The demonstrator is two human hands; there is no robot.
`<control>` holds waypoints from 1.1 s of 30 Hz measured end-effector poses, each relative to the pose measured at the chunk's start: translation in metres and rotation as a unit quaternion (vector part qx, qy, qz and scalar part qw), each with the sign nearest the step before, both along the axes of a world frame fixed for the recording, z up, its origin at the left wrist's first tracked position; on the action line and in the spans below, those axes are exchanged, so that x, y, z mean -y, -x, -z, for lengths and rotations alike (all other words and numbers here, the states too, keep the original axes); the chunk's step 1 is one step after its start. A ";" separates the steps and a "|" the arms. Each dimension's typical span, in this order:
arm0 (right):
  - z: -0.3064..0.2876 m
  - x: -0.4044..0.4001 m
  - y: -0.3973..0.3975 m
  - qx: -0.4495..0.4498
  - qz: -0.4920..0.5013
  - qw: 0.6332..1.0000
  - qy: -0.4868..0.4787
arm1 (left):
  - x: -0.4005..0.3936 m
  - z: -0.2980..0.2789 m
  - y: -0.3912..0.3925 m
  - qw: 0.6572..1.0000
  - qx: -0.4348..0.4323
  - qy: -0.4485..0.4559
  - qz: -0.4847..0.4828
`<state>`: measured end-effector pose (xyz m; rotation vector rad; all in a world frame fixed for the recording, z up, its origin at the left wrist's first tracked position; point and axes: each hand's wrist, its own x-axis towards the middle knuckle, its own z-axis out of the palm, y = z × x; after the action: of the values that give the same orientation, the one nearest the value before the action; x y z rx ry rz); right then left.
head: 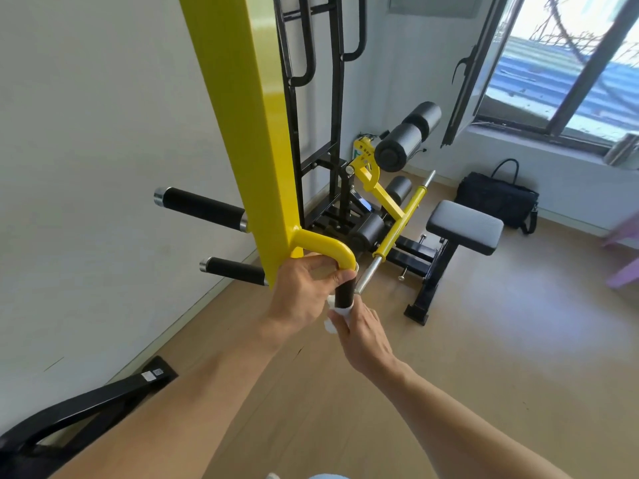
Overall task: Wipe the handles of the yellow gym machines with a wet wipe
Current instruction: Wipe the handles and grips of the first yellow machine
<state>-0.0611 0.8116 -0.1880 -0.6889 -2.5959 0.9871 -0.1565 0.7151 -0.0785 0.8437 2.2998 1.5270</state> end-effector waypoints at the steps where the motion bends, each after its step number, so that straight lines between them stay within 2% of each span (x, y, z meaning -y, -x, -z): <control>1: -0.006 -0.001 0.002 -0.044 0.001 0.999 -0.002 | 0.000 0.000 0.000 1.000 -0.006 0.001 0.001; 3: -0.026 -0.002 0.008 -0.152 0.009 0.988 -0.009 | 0.001 0.002 -0.001 1.000 -0.013 -0.003 -0.003; 5: -0.034 -0.003 0.012 -0.205 0.009 0.979 -0.015 | 0.000 0.002 -0.002 1.000 -0.014 -0.004 -0.007; 7: -0.017 -0.005 0.009 -0.163 0.001 0.986 -0.017 | 0.000 0.002 -0.003 1.000 -0.016 -0.006 0.001; 10: 0.015 -0.007 0.000 -0.009 -0.003 1.000 -0.027 | -0.001 0.001 -0.004 1.000 -0.024 -0.013 0.013; 11: 0.016 -0.009 0.000 -0.014 -0.007 0.999 -0.032 | -0.002 0.001 -0.003 1.000 -0.024 -0.013 0.012; 15: -0.029 -0.015 0.016 -0.209 -0.017 0.977 -0.033 | -0.003 -0.001 -0.002 1.000 -0.024 -0.006 -0.005; 16: -0.033 -0.015 0.020 -0.231 -0.013 0.973 -0.029 | -0.003 0.000 -0.003 1.000 -0.024 -0.010 -0.005; 18: -0.022 -0.013 0.021 -0.208 0.003 0.978 -0.008 | -0.003 0.001 -0.004 1.000 -0.024 -0.009 -0.004; 22: 0.024 -0.007 0.007 -0.027 0.026 0.999 0.029 | -0.003 0.000 -0.003 1.000 -0.025 -0.010 0.005; 24: 0.018 -0.010 0.011 -0.056 0.015 0.998 0.017 | -0.004 0.000 -0.001 1.000 -0.022 -0.009 0.002; 27: -0.021 -0.016 0.026 -0.195 0.011 0.981 0.017 | -0.006 0.001 0.000 1.000 -0.022 0.001 -0.011; 29: -0.025 -0.019 0.030 -0.221 0.006 0.975 0.013 | -0.006 0.002 0.000 1.000 -0.023 0.002 -0.013; 31: -0.001 -0.017 0.024 -0.148 0.018 0.988 0.042 | -0.006 0.002 -0.001 1.000 -0.021 -0.002 -0.006; 33: 0.025 -0.012 0.012 -0.037 0.030 0.997 0.060 | -0.006 0.002 0.000 1.000 -0.026 -0.006 0.001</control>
<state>-0.0734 0.8232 -0.2133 -0.7398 -2.4540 1.1348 -0.1561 0.7216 -0.0809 0.8982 2.3279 1.5363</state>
